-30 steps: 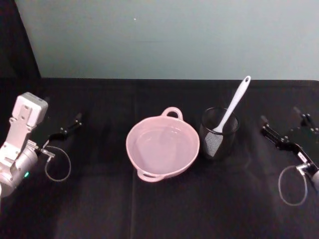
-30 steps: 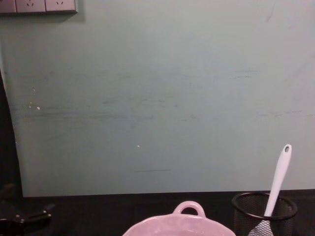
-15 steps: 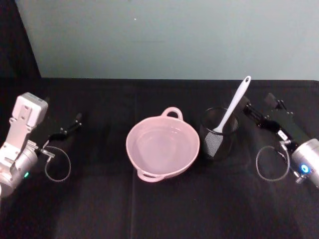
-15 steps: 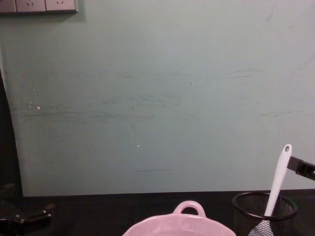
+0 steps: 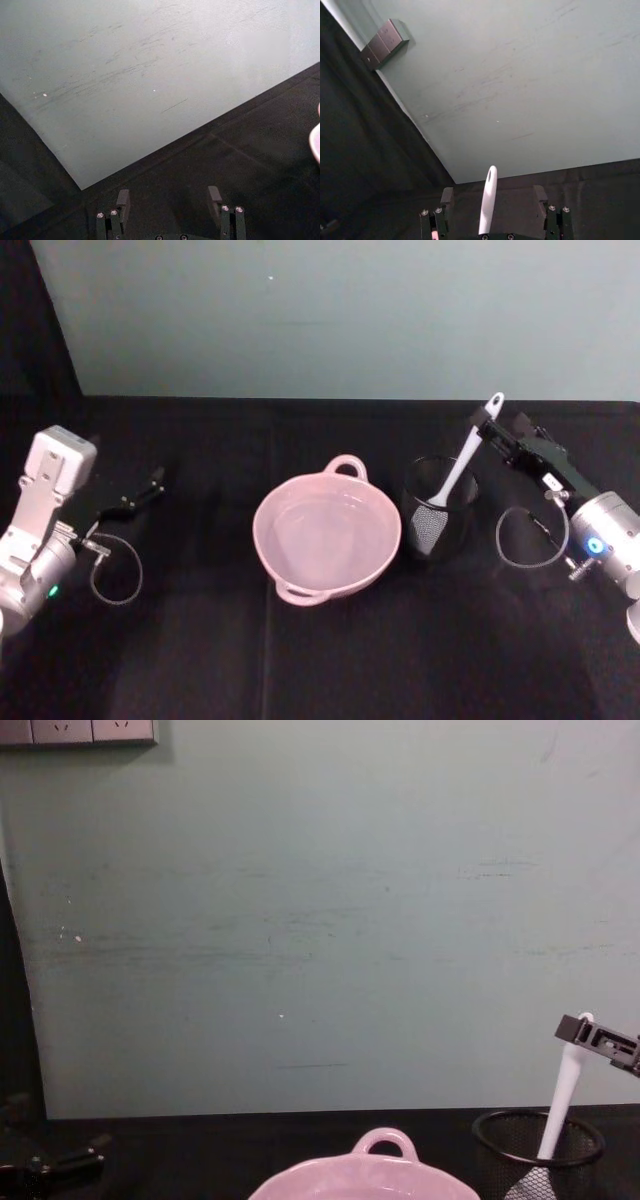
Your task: Use the one hand to pick up the spoon and stir the clear water in the bowl.
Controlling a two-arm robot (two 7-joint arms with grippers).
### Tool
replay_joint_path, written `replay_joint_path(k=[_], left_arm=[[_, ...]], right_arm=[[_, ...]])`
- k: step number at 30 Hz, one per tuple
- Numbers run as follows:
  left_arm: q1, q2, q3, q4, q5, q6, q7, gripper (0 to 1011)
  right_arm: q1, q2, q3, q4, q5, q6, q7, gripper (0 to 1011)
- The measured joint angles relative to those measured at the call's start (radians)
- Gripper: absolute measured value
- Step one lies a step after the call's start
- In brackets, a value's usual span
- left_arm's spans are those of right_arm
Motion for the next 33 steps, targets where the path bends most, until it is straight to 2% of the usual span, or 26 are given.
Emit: replay_joint_path(k=[5, 12, 16, 17, 20, 21, 23, 24, 25, 26, 29, 33], left_arm=[[0.0, 0.0, 0.0, 0.0, 0.0, 0.0, 0.0, 1011], [0.0, 0.0, 0.0, 0.0, 0.0, 0.0, 0.0, 1011], [0.0, 0.0, 0.0, 0.0, 0.0, 0.0, 0.0, 1011], [0.0, 0.0, 0.0, 0.0, 0.0, 0.0, 0.0, 1011], [0.0, 0.0, 0.0, 0.0, 0.0, 0.0, 0.0, 1011], [0.0, 0.0, 0.0, 0.0, 0.0, 0.0, 0.0, 1011], [0.0, 0.0, 0.0, 0.0, 0.0, 0.0, 0.0, 1011], [0.0, 0.0, 0.0, 0.0, 0.0, 0.0, 0.0, 1011], [0.0, 0.0, 0.0, 0.0, 0.0, 0.0, 0.0, 1011], [0.0, 0.0, 0.0, 0.0, 0.0, 0.0, 0.0, 1011], [0.0, 0.0, 0.0, 0.0, 0.0, 0.0, 0.0, 1011], [0.0, 0.0, 0.0, 0.0, 0.0, 0.0, 0.0, 1011]], right_arm=[[0.02, -0.017, -0.004, 0.029, 0.027, 0.019, 0.02, 1003], [0.032, -0.024, -0.014, 0.041, 0.035, 0.021, 0.028, 1003], [0.033, -0.024, -0.017, 0.043, 0.039, 0.02, 0.028, 947], [0.032, -0.024, -0.016, 0.044, 0.042, 0.019, 0.028, 905], [0.032, -0.024, -0.016, 0.045, 0.046, 0.019, 0.03, 860], [0.031, -0.024, -0.016, 0.046, 0.049, 0.019, 0.032, 799], [0.031, -0.024, -0.016, 0.049, 0.052, 0.018, 0.034, 743], [0.031, -0.024, -0.016, 0.049, 0.052, 0.018, 0.034, 743], [0.031, -0.023, -0.017, 0.049, 0.053, 0.017, 0.035, 687], [0.031, -0.023, -0.017, 0.049, 0.054, 0.016, 0.035, 677], [0.032, -0.022, -0.019, 0.05, 0.058, 0.014, 0.038, 548], [0.033, -0.022, -0.021, 0.052, 0.059, 0.011, 0.04, 424]])
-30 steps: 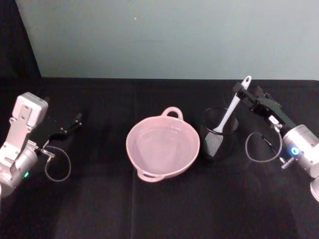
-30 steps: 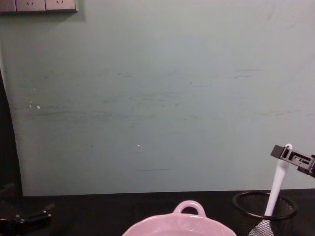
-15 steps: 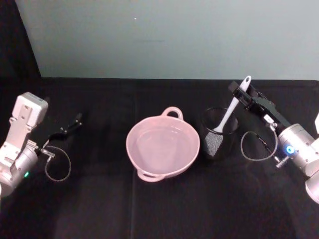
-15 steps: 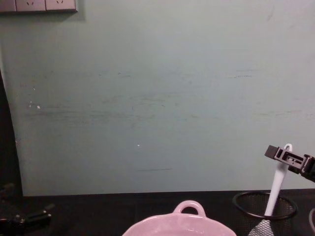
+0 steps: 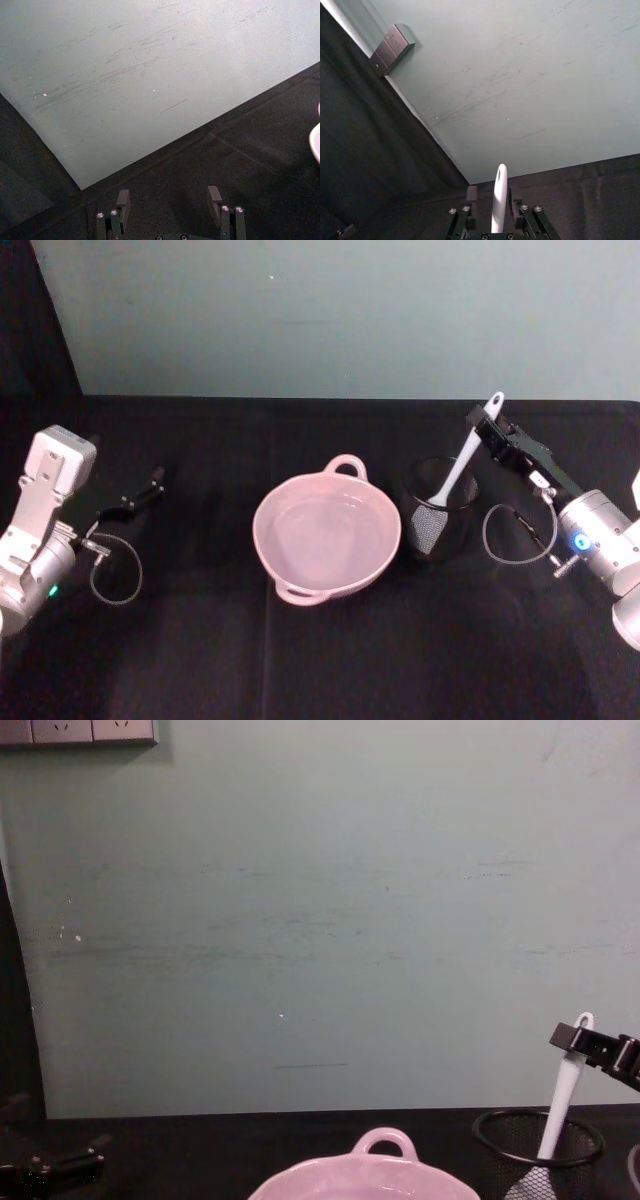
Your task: Use the one hand to pick up the spoon and stir the clear water in the bowl.
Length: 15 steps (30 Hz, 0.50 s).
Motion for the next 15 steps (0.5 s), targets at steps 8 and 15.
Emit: replay_joint_path(k=[8, 15], left_arm=[[0.0, 0.0, 0.0, 0.0, 0.0, 0.0, 0.0, 1011], [0.0, 0.0, 0.0, 0.0, 0.0, 0.0, 0.0, 1011]], right_arm=[[0.001, 0.004, -0.003, -0.002, 0.002, -0.004, 0.001, 186], [-0.006, 0.013, -0.004, -0.025, 0.004, -0.007, 0.004, 117]])
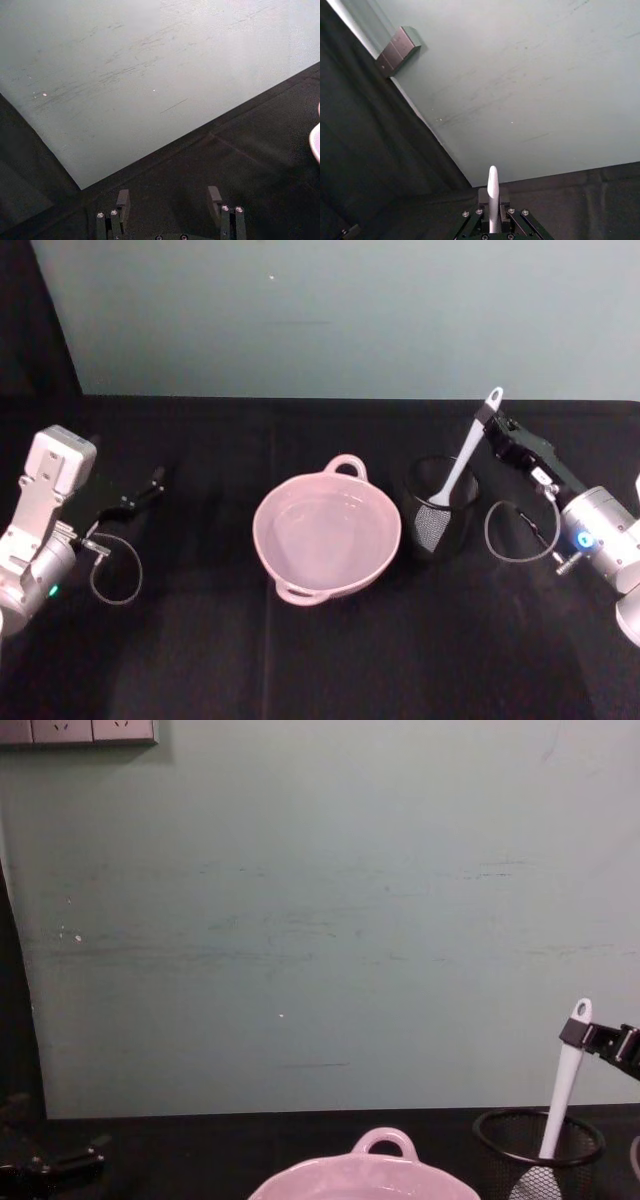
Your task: Use the one hand to pick up the spoon and stir the clear water in the bowl.
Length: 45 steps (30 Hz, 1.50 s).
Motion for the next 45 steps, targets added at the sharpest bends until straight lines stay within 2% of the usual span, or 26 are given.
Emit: replay_joint_path(k=[5, 9, 18, 20, 25, 29, 32, 37, 45], left_arm=[[0.0, 0.0, 0.0, 0.0, 0.0, 0.0, 0.0, 1011], [0.0, 0.0, 0.0, 0.0, 0.0, 0.0, 0.0, 1011], [0.0, 0.0, 0.0, 0.0, 0.0, 0.0, 0.0, 1011], [0.0, 0.0, 0.0, 0.0, 0.0, 0.0, 0.0, 1011], [0.0, 0.0, 0.0, 0.0, 0.0, 0.0, 0.0, 1011], [0.0, 0.0, 0.0, 0.0, 0.0, 0.0, 0.0, 1011], [0.0, 0.0, 0.0, 0.0, 0.0, 0.0, 0.0, 1011], [0.0, 0.0, 0.0, 0.0, 0.0, 0.0, 0.0, 1011], [0.0, 0.0, 0.0, 0.0, 0.0, 0.0, 0.0, 1011]], right_arm=[[-0.014, 0.012, -0.003, -0.04, -0.008, -0.004, -0.002, 117], [-0.029, 0.028, -0.01, -0.09, -0.034, -0.016, -0.011, 117], [-0.052, 0.077, -0.031, -0.225, -0.132, -0.032, -0.039, 116], [-0.053, 0.082, -0.032, -0.235, -0.141, -0.032, -0.041, 116], [-0.054, 0.108, -0.037, -0.293, -0.203, -0.032, -0.054, 117], [-0.054, 0.129, -0.043, -0.33, -0.277, -0.046, -0.063, 117], [-0.054, 0.133, -0.042, -0.343, -0.304, -0.049, -0.063, 117], [-0.057, 0.125, -0.03, -0.344, -0.311, -0.049, -0.059, 117], [-0.056, 0.126, -0.031, -0.343, -0.31, -0.05, -0.058, 117]])
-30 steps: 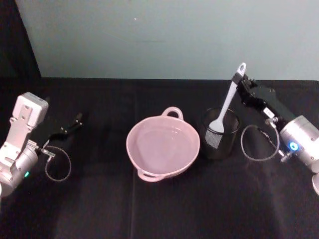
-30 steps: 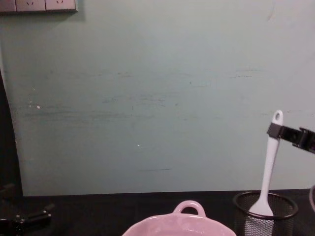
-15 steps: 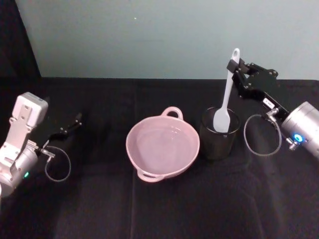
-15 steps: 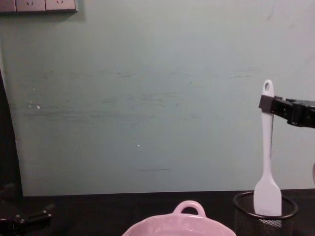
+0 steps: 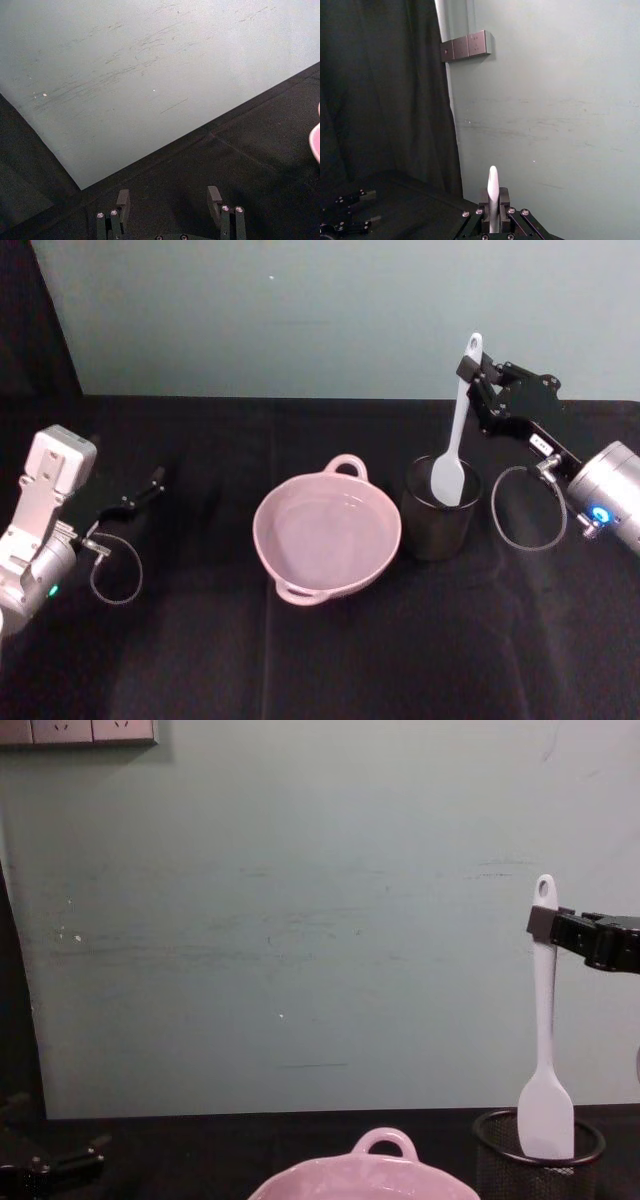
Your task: Use the one hand to pick up the spoon and stir the clear water in the bowl.
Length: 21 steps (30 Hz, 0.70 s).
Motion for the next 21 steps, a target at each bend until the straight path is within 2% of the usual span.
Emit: replay_joint_path(k=[14, 21], left_arm=[[0.0, 0.0, 0.0, 0.0, 0.0, 0.0, 0.0, 1011], [0.0, 0.0, 0.0, 0.0, 0.0, 0.0, 0.0, 1011]], right_arm=[[0.001, 0.001, -0.001, 0.002, 0.0, -0.001, 0.001, 117], [0.008, -0.003, 0.014, -0.027, -0.025, 0.004, 0.005, 116]])
